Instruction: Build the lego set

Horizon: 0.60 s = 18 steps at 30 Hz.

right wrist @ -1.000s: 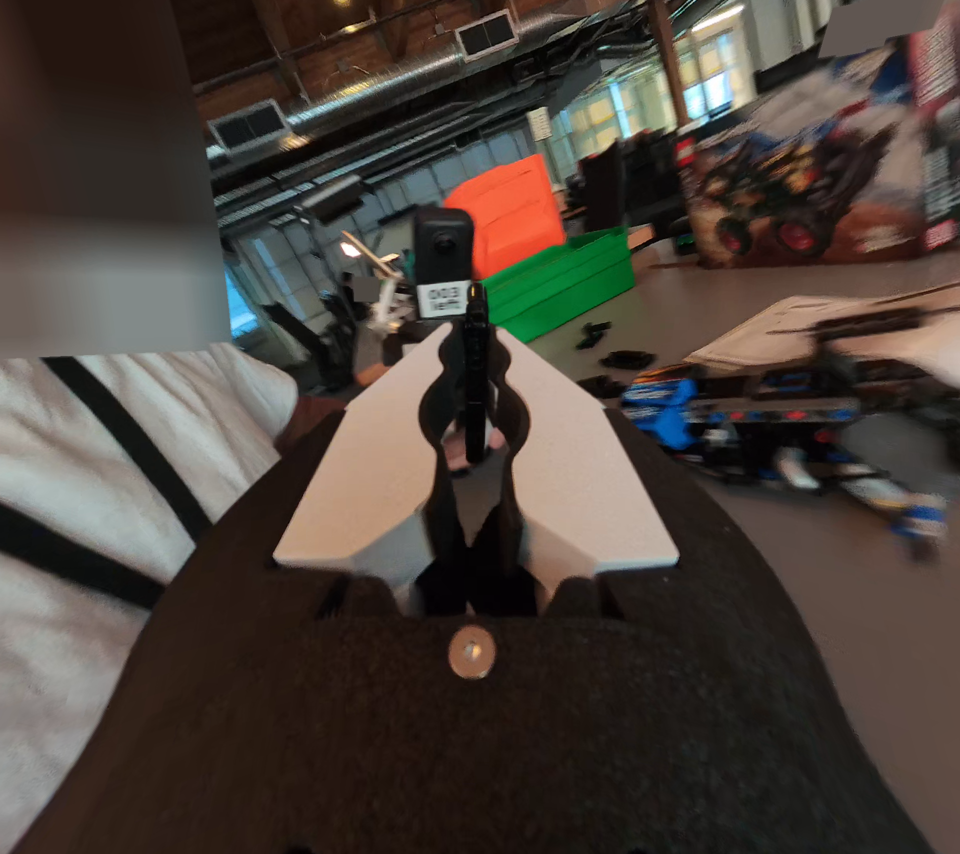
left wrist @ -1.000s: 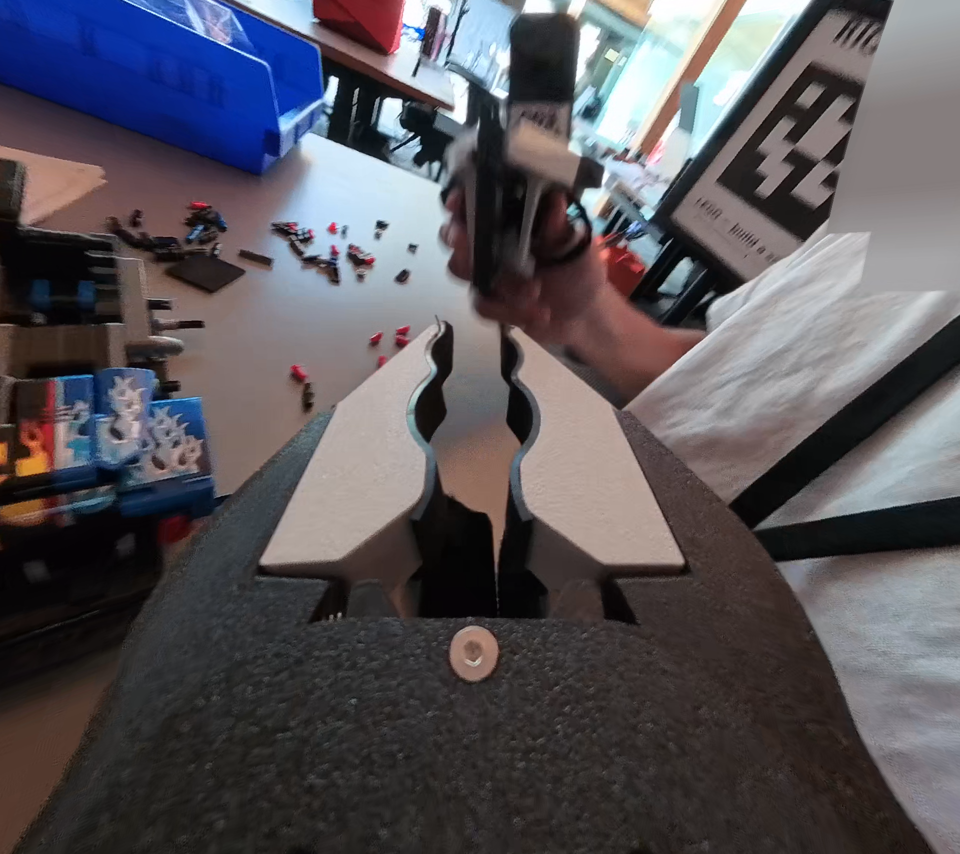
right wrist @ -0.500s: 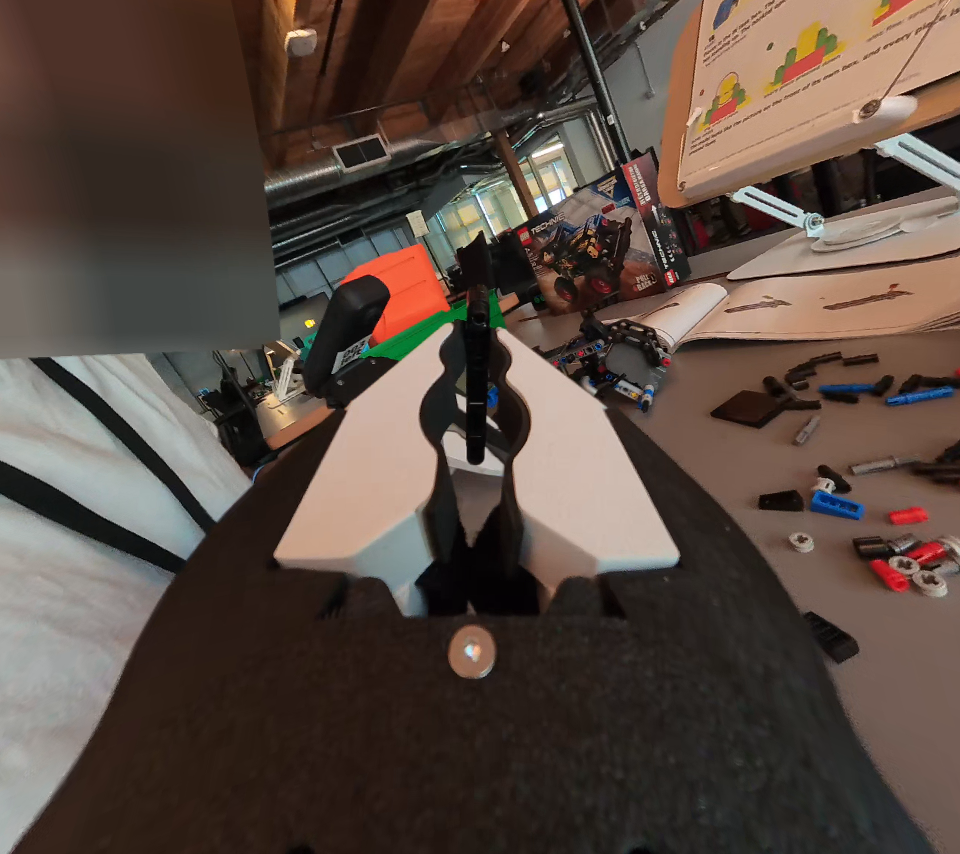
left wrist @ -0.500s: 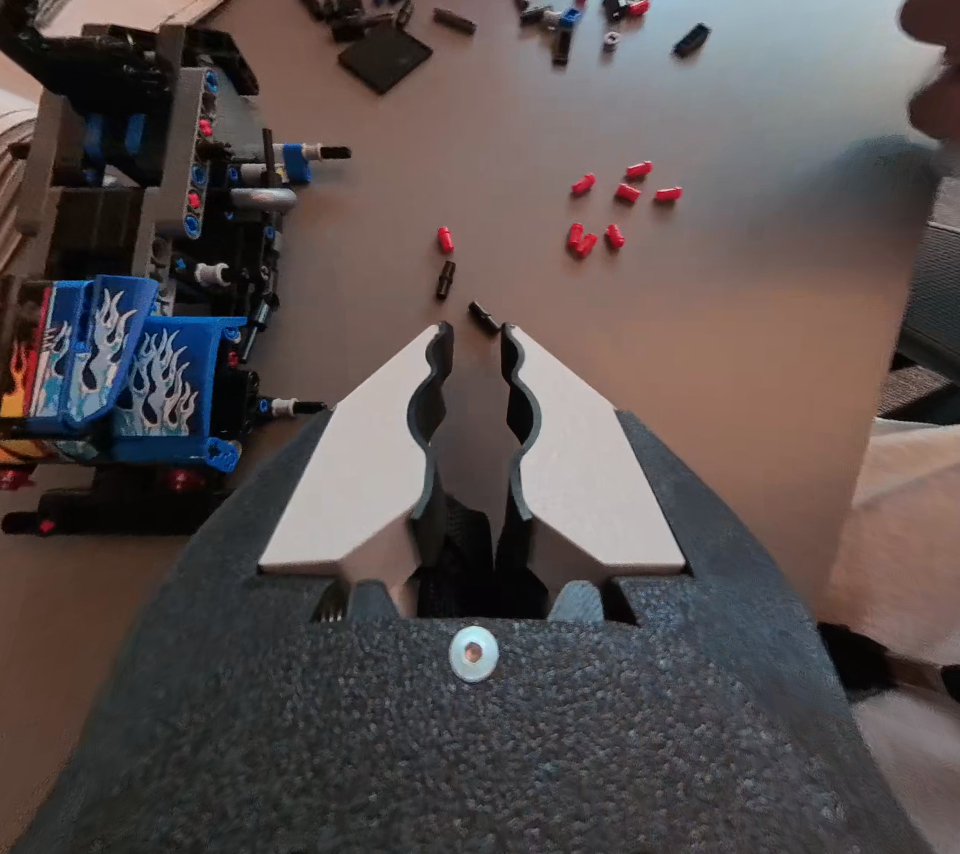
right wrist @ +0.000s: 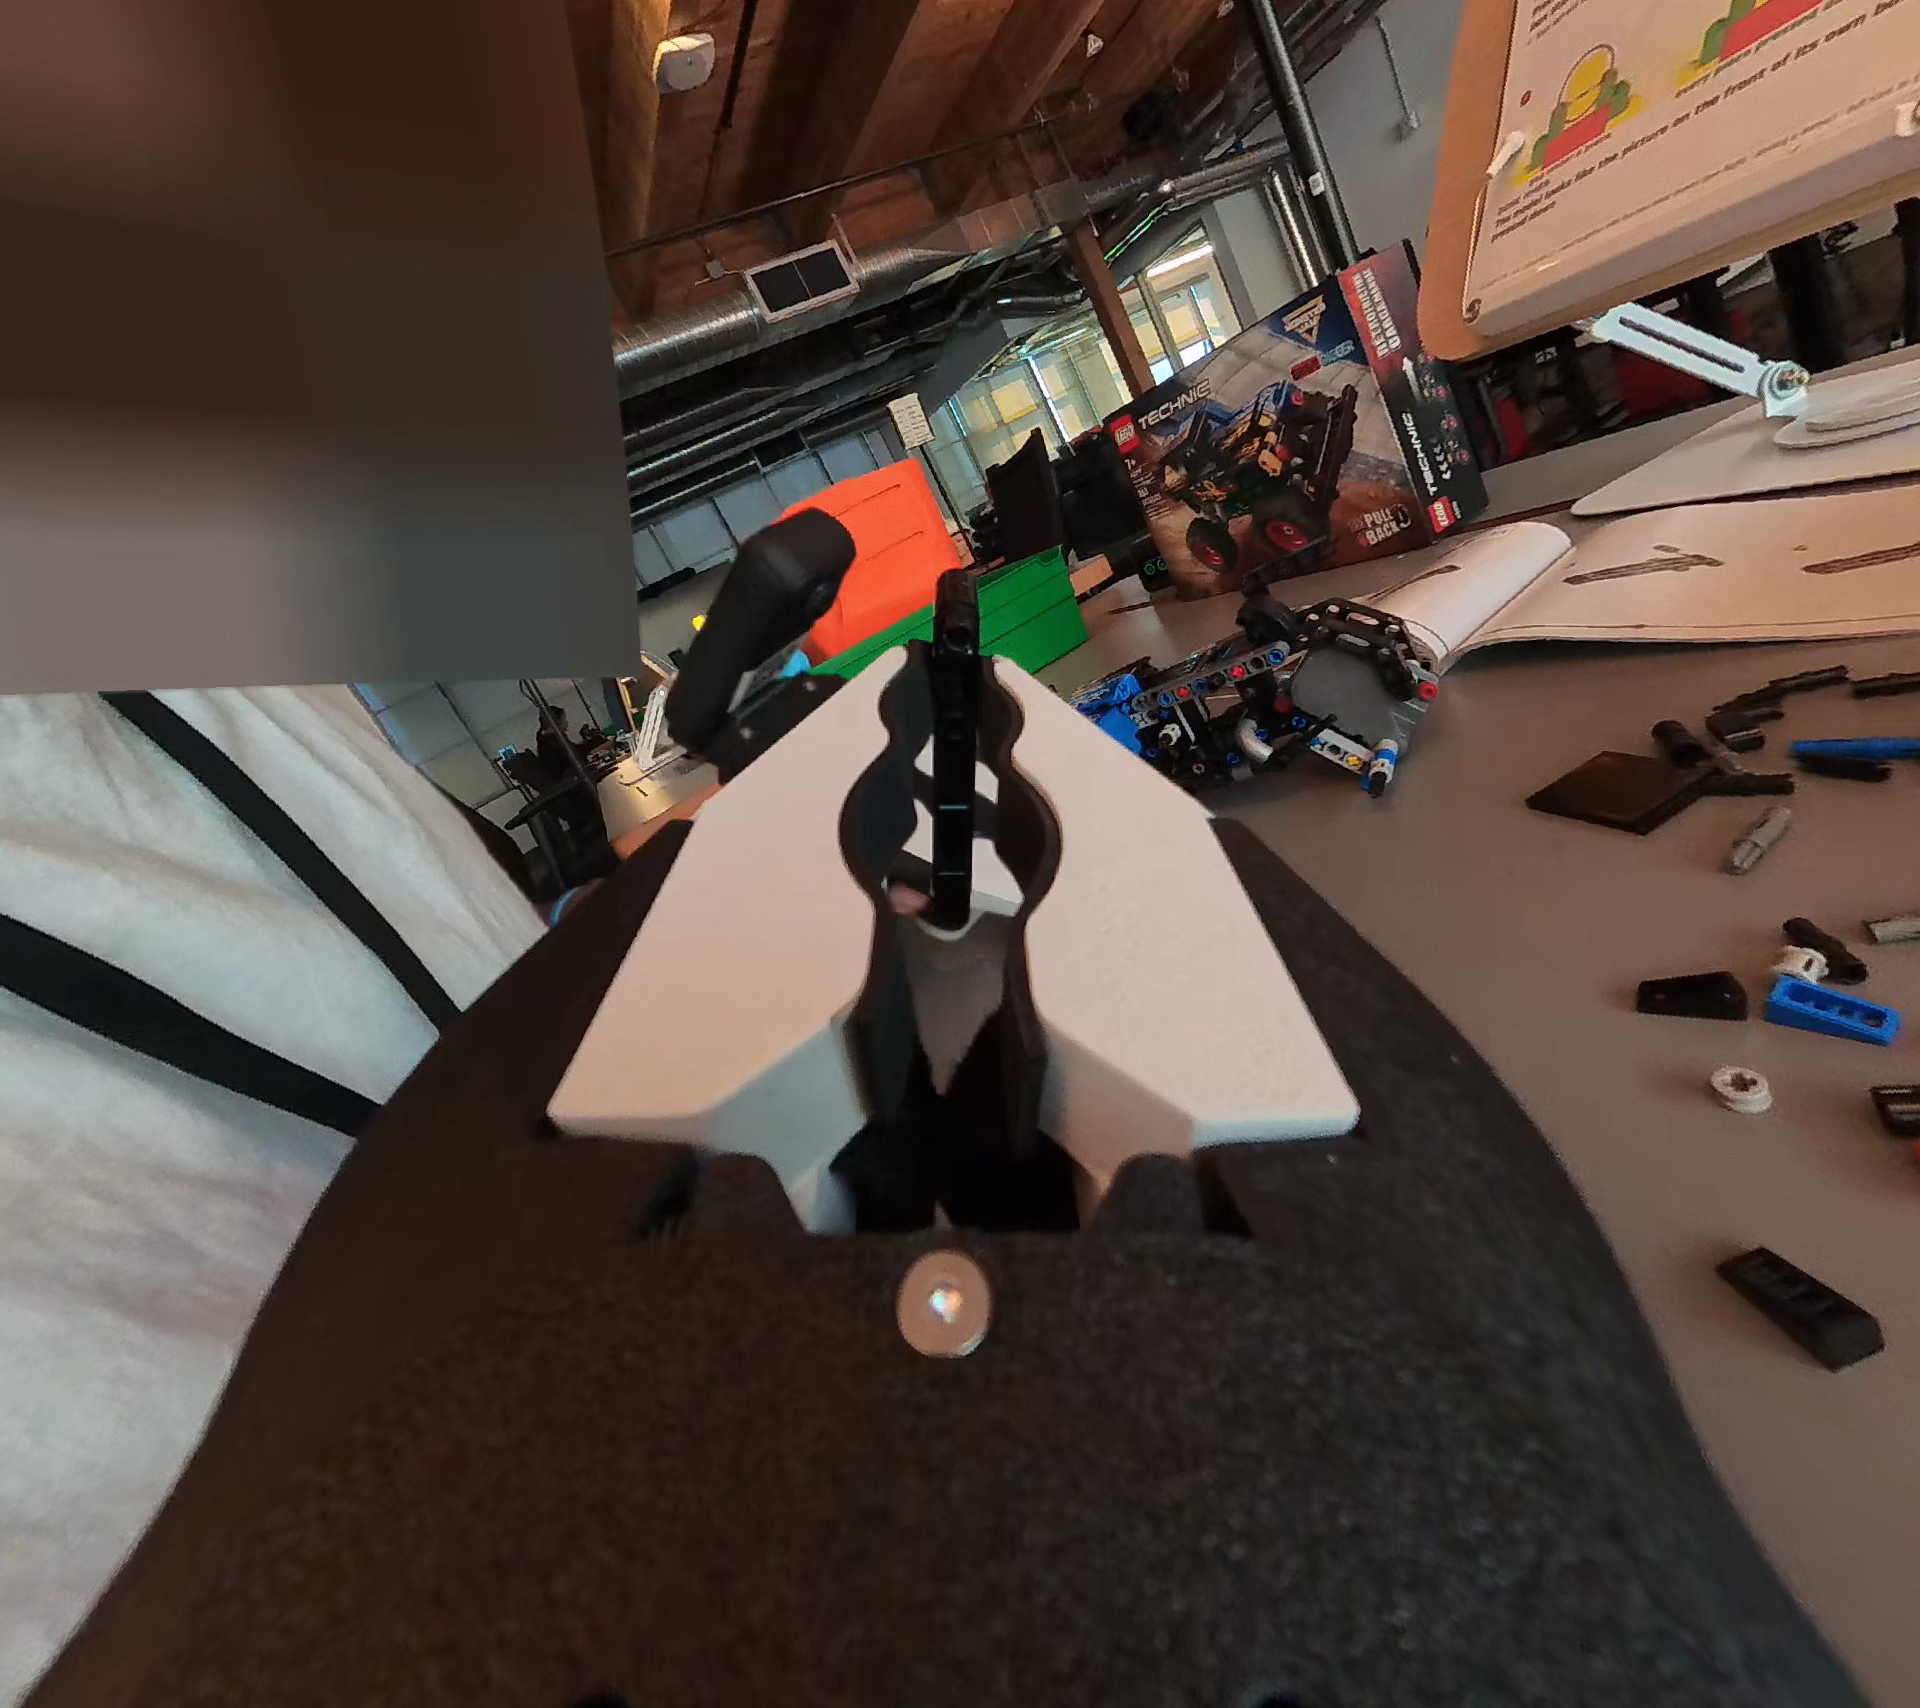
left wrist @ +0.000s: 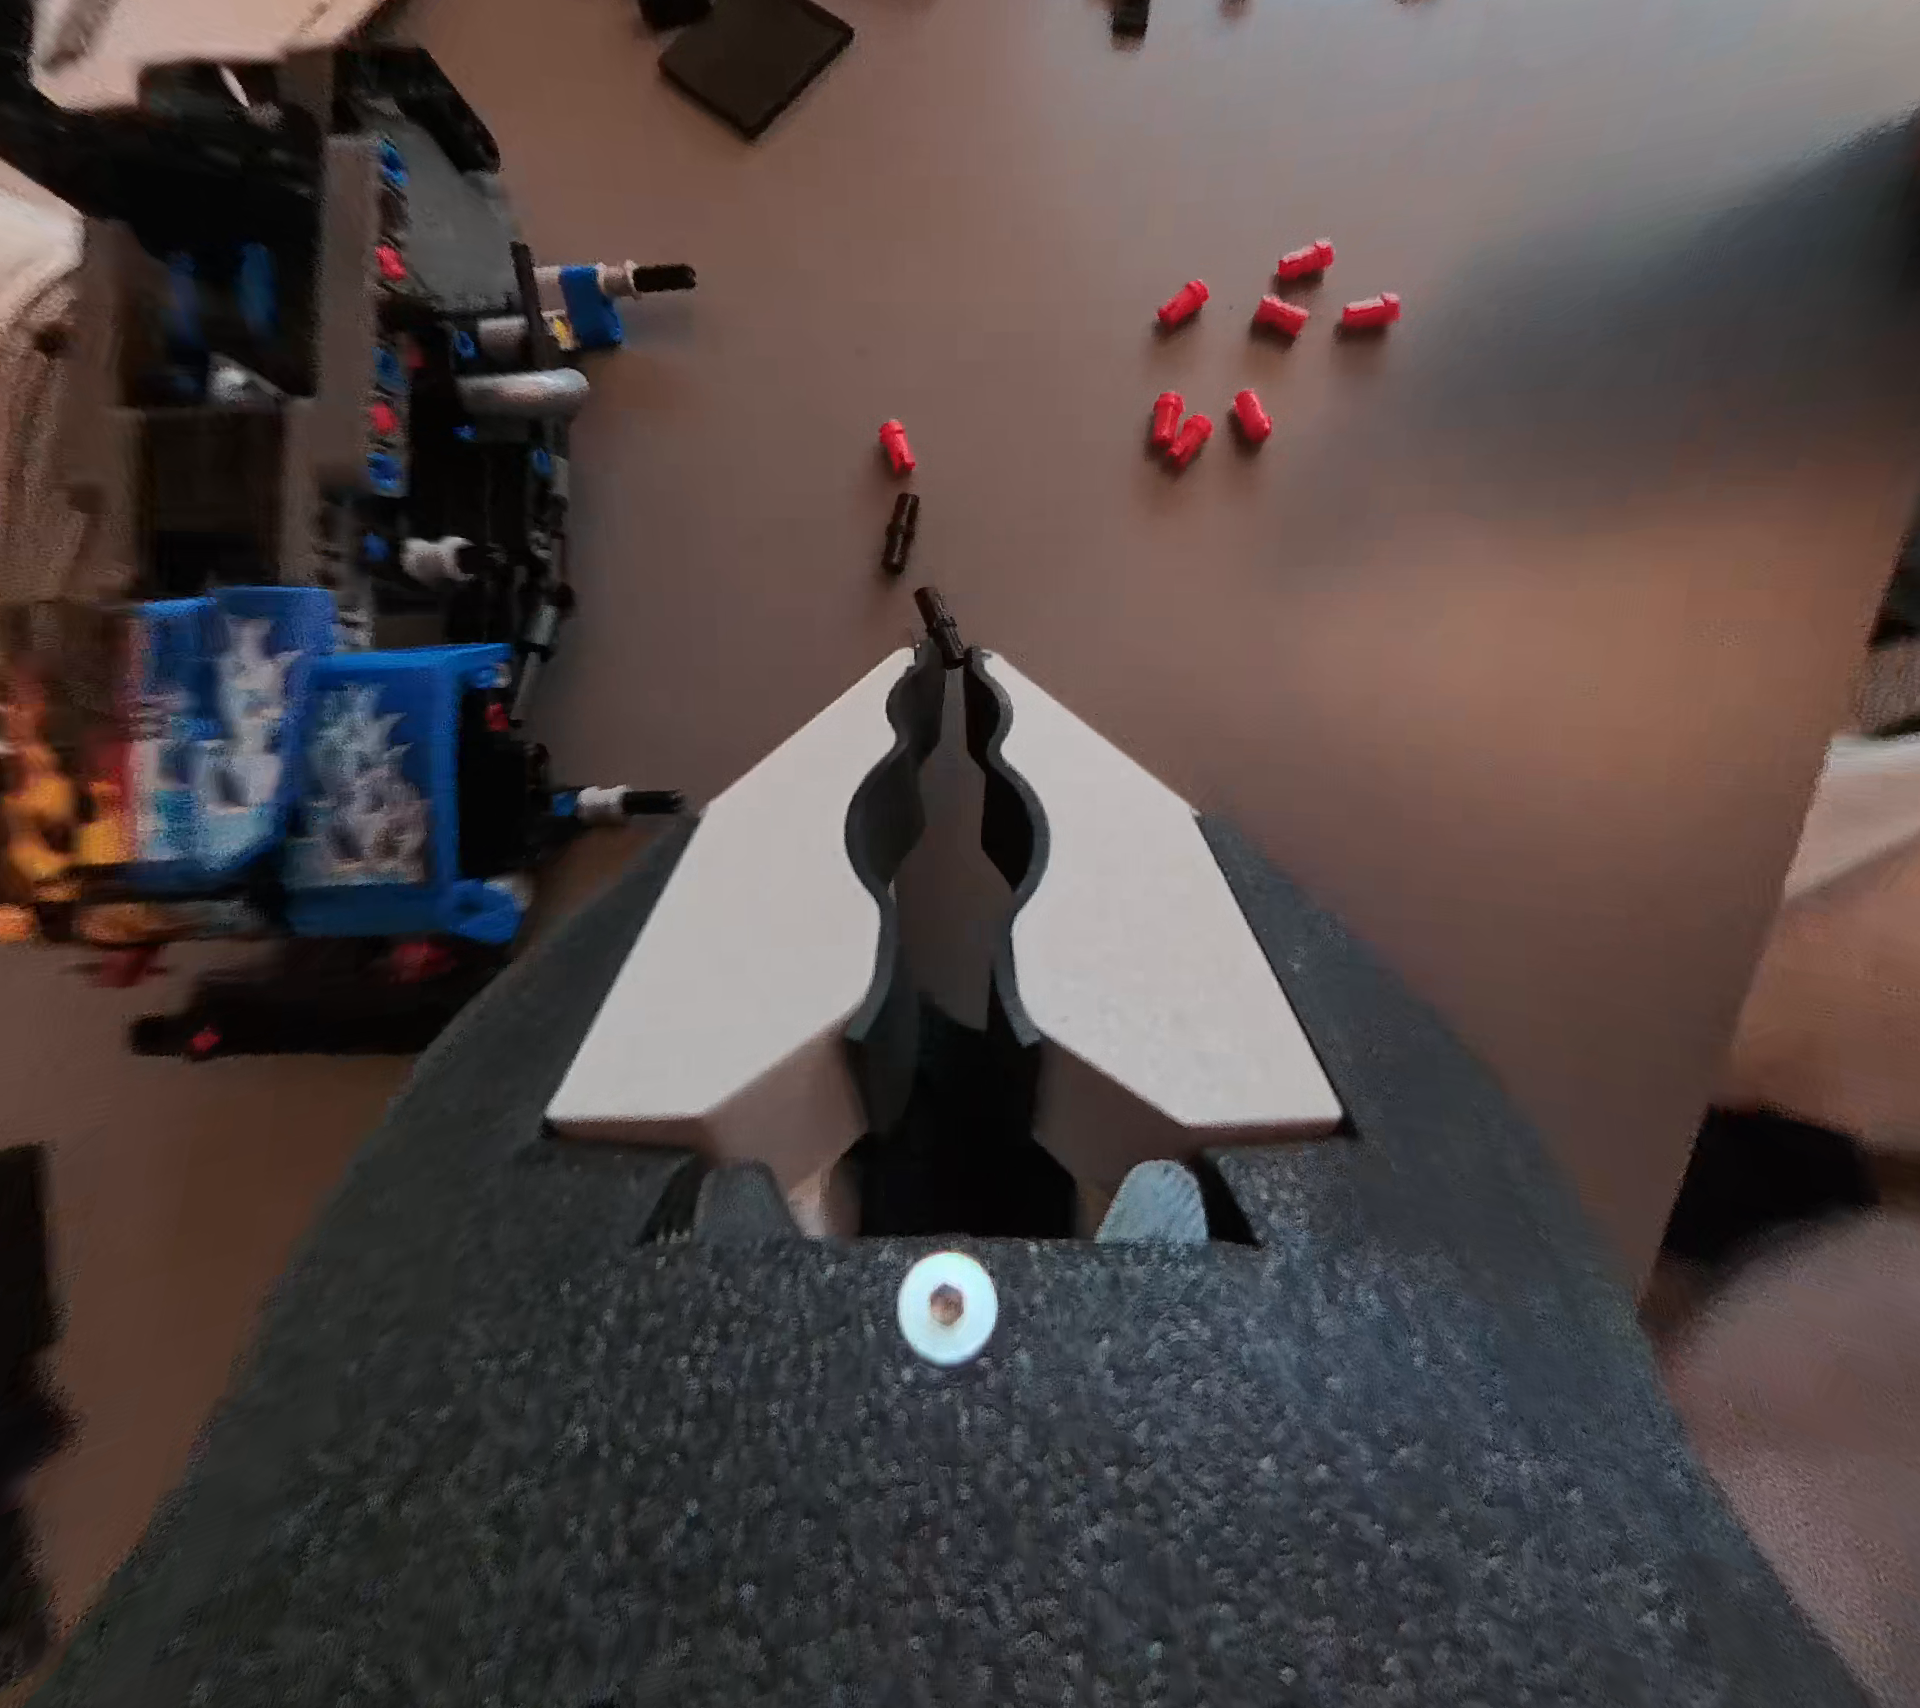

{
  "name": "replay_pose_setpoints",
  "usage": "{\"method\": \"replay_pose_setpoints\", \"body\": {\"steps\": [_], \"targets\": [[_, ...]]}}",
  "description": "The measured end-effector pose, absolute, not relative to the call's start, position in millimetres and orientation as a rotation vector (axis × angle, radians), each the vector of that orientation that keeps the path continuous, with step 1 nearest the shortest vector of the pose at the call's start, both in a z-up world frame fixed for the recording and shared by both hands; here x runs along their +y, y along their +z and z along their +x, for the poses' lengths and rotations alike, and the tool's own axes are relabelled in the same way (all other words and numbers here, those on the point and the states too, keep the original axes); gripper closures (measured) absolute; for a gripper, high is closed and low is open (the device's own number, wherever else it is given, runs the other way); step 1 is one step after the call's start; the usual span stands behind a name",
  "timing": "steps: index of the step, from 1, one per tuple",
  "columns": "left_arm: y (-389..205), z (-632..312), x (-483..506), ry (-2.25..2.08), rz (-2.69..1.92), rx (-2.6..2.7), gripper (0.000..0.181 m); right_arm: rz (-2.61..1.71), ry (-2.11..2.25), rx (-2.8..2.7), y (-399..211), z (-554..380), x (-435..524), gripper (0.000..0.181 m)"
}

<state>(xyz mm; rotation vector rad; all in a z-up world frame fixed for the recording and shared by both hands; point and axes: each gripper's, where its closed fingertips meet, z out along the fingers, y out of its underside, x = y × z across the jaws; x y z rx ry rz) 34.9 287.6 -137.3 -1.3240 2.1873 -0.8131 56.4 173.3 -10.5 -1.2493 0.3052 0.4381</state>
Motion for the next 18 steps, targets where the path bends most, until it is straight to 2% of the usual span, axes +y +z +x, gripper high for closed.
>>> {"method": "replay_pose_setpoints", "body": {"steps": [5, 9, 13, 18], "targets": [[-103, 0, 316, -0.849, -1.223, 2.407, 0.179, -1.27, 0.405, 0.293, -12, 56, 174, 0.174], [-83, -47, 377, -0.699, -1.432, 2.676, 0.179, -1.254, 0.428, 0.302, -12, 58, 173, 0.174], [-79, -93, 428, -0.367, -1.691, 3.04, 0.178, -1.237, 0.443, 0.305, -11, 59, 172, 0.175], [-97, -99, 463, 0.078, -1.874, 3.205, 0.179, -1.243, 0.448, 0.298, -12, 59, 173, 0.174]]}}
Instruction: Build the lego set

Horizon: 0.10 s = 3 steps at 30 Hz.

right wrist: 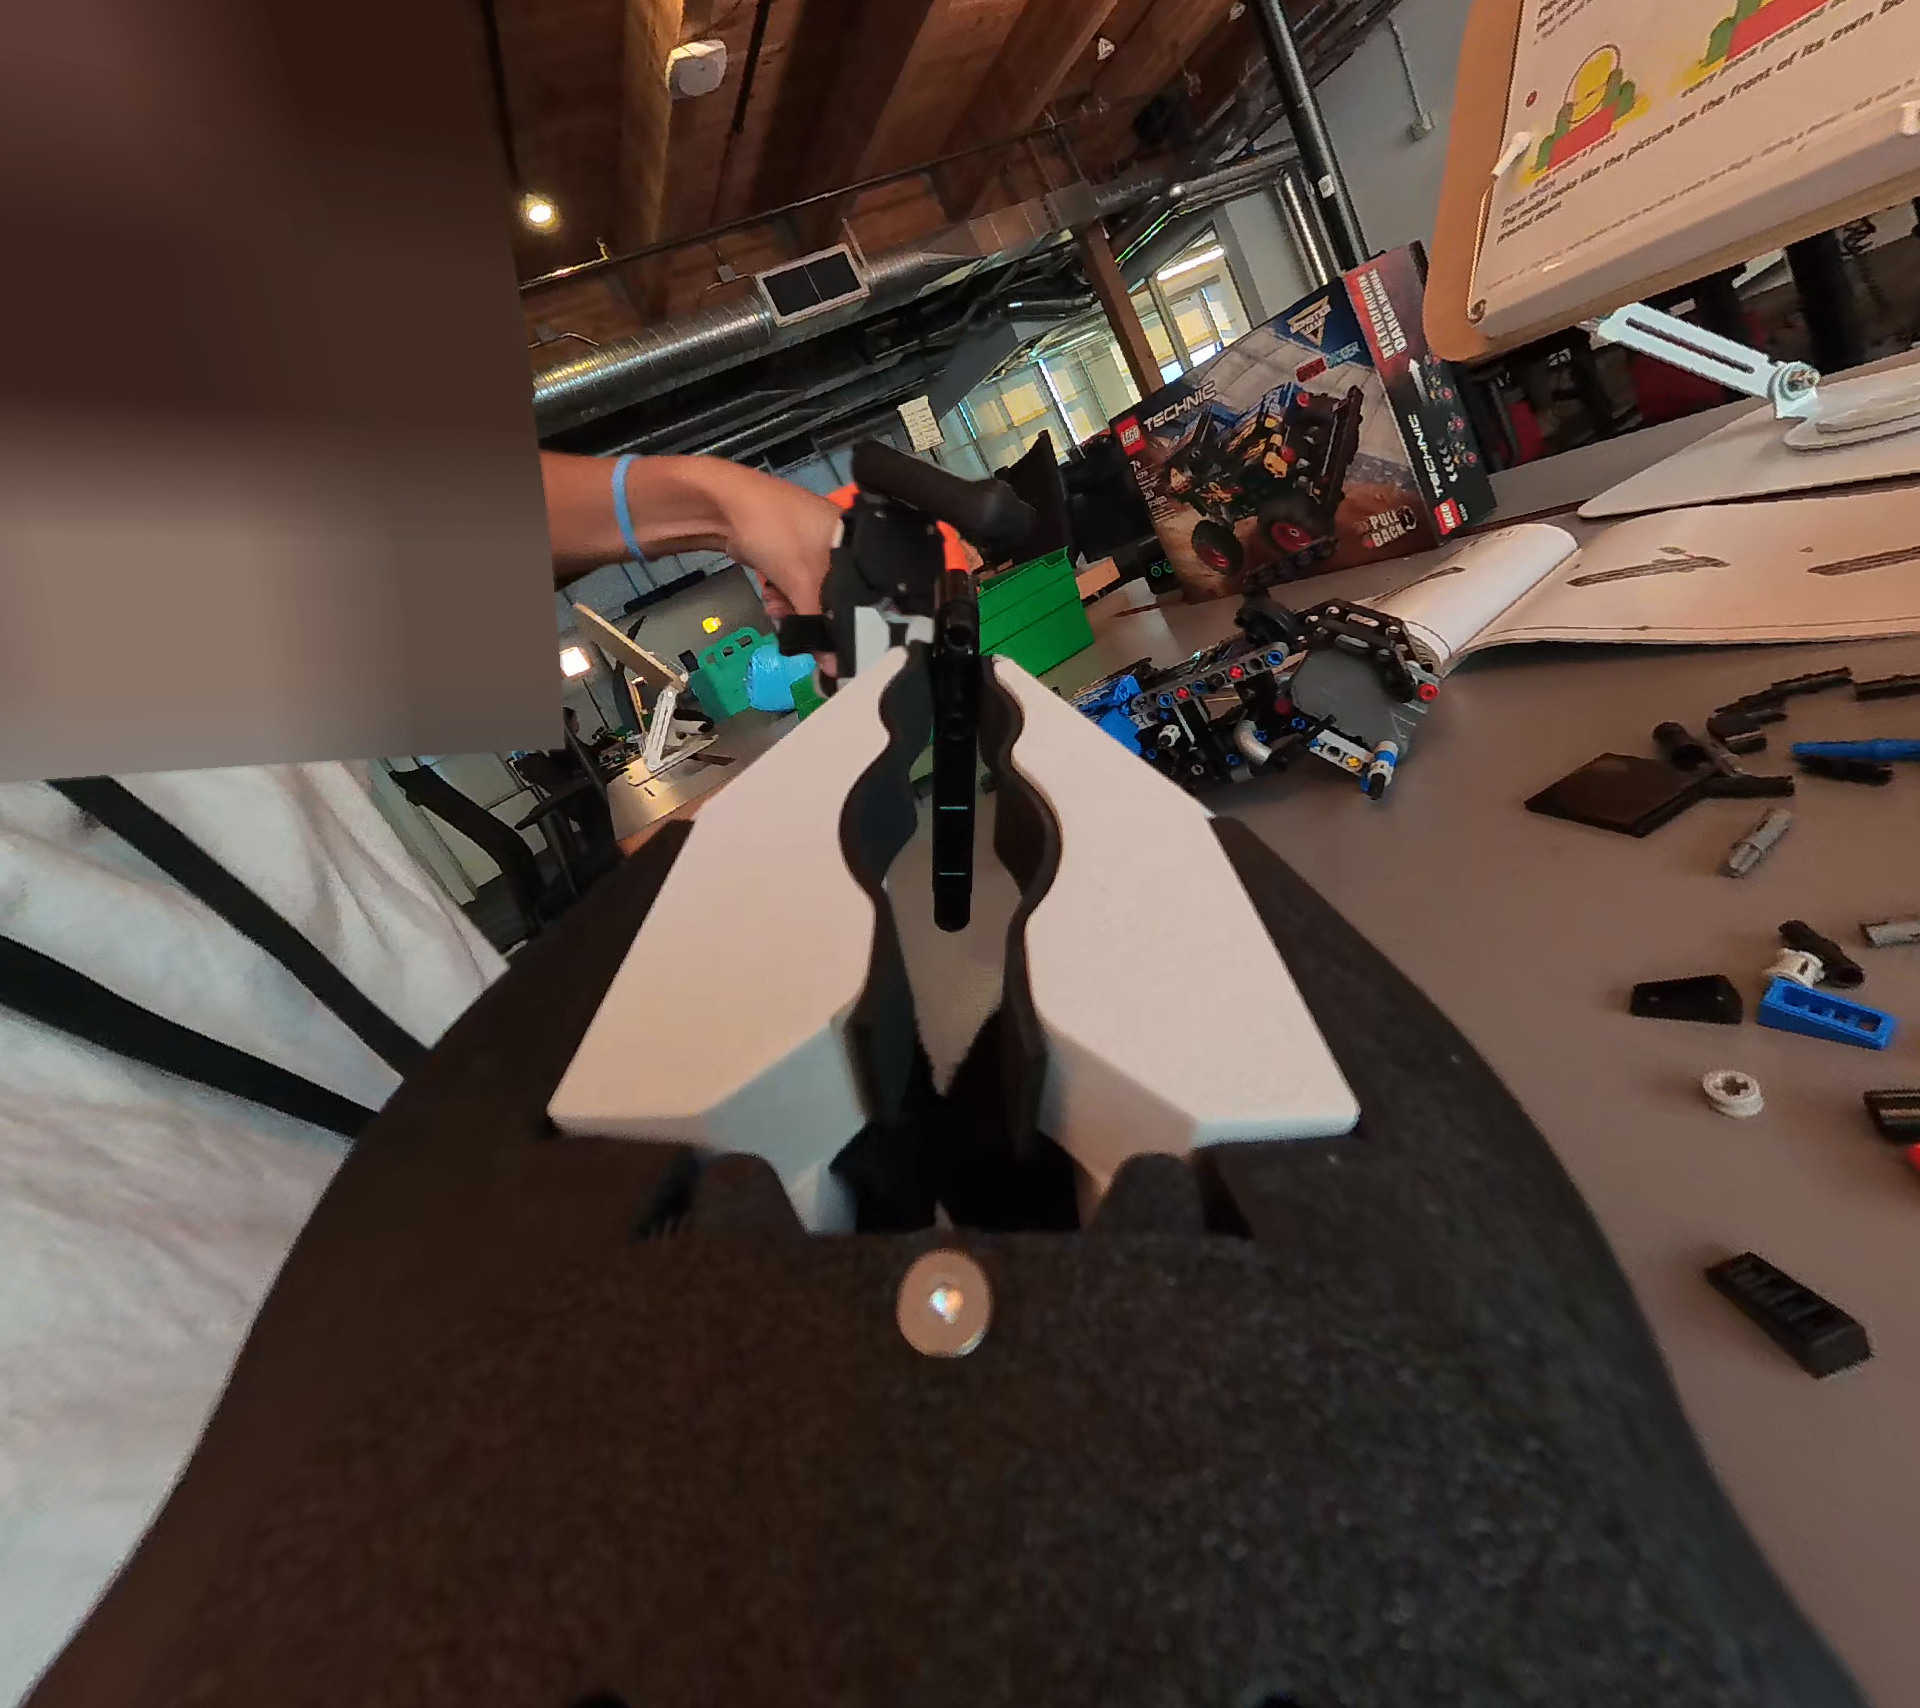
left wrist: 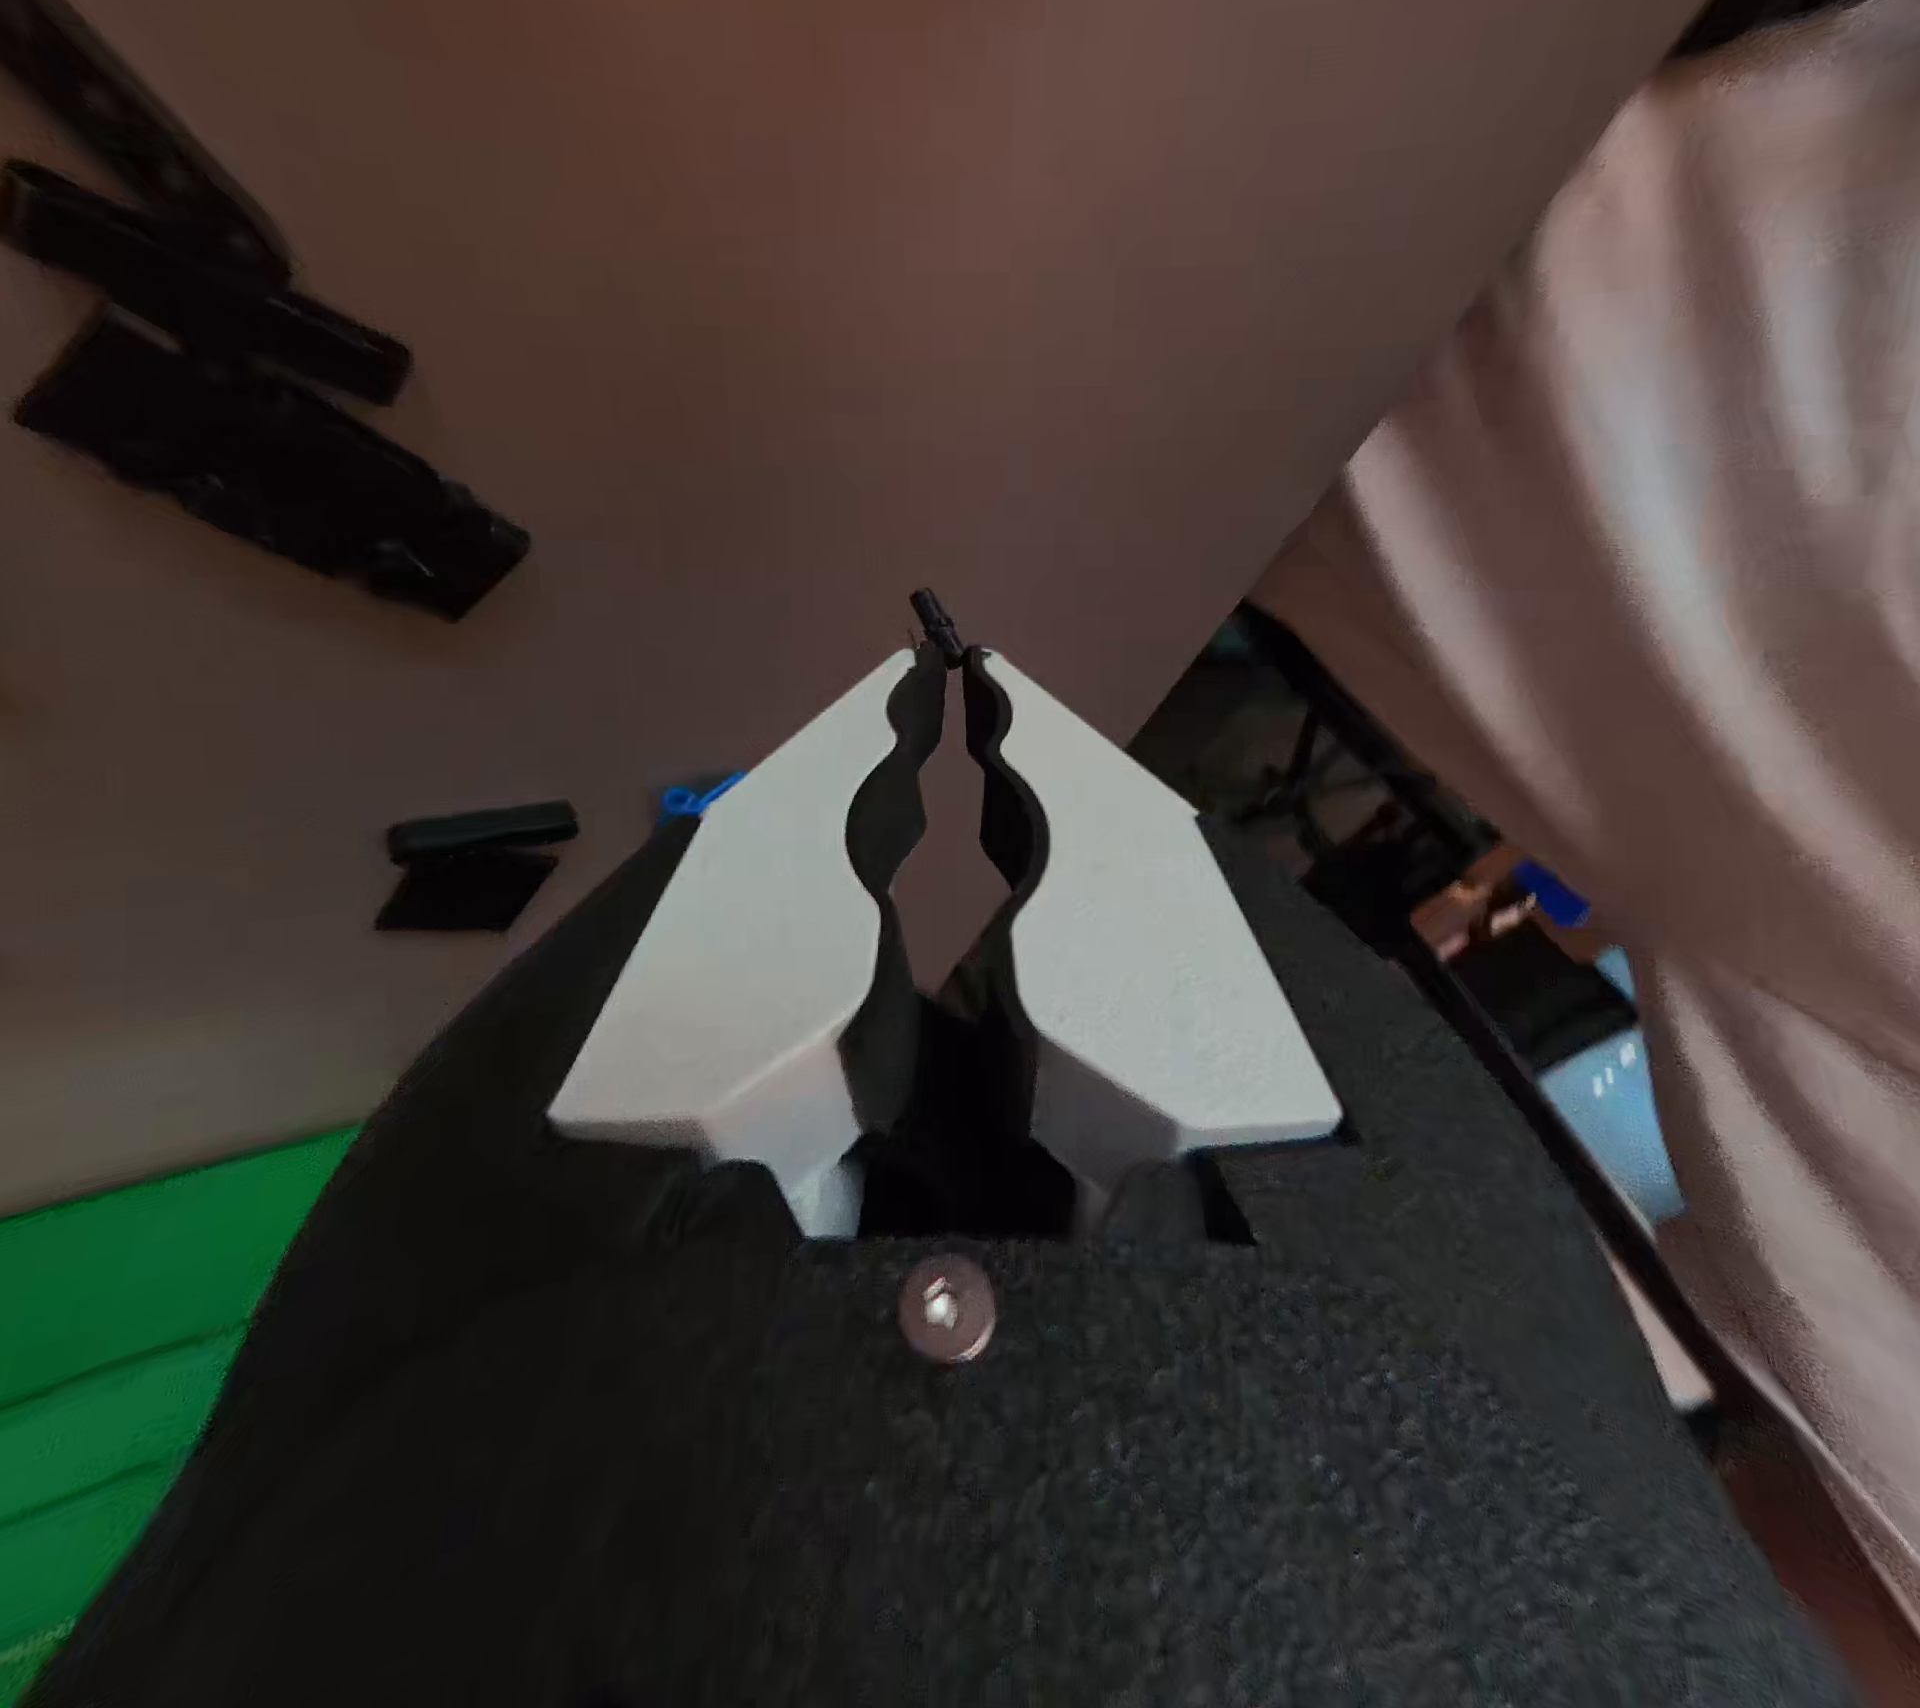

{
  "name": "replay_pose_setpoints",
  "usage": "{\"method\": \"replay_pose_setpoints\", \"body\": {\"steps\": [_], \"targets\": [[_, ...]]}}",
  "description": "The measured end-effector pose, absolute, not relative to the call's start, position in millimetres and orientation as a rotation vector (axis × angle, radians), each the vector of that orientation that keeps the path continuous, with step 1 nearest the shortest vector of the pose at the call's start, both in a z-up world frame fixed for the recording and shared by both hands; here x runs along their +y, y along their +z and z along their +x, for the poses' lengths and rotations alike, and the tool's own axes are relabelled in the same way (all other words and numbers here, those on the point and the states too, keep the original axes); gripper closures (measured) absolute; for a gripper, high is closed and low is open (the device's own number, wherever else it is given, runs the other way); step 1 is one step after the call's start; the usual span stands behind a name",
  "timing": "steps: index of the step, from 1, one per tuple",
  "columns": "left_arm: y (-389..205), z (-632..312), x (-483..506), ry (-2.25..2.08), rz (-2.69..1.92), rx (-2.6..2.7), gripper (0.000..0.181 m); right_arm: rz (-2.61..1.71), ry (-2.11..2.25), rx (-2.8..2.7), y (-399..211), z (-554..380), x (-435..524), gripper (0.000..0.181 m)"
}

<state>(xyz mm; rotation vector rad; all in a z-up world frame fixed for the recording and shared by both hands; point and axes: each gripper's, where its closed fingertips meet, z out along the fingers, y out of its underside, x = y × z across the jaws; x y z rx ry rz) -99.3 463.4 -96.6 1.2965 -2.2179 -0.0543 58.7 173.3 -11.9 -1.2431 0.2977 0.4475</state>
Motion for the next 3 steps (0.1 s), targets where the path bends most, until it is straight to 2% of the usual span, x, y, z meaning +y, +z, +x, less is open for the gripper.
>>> {"method": "replay_pose_setpoints", "body": {"steps": [3], "targets": [[-105.0, -107.7, 475.3, -0.242, 1.219, -2.216, 0.179, -1.246, 0.449, 0.293, -12.1, 57.7, 173.7, 0.174]]}}
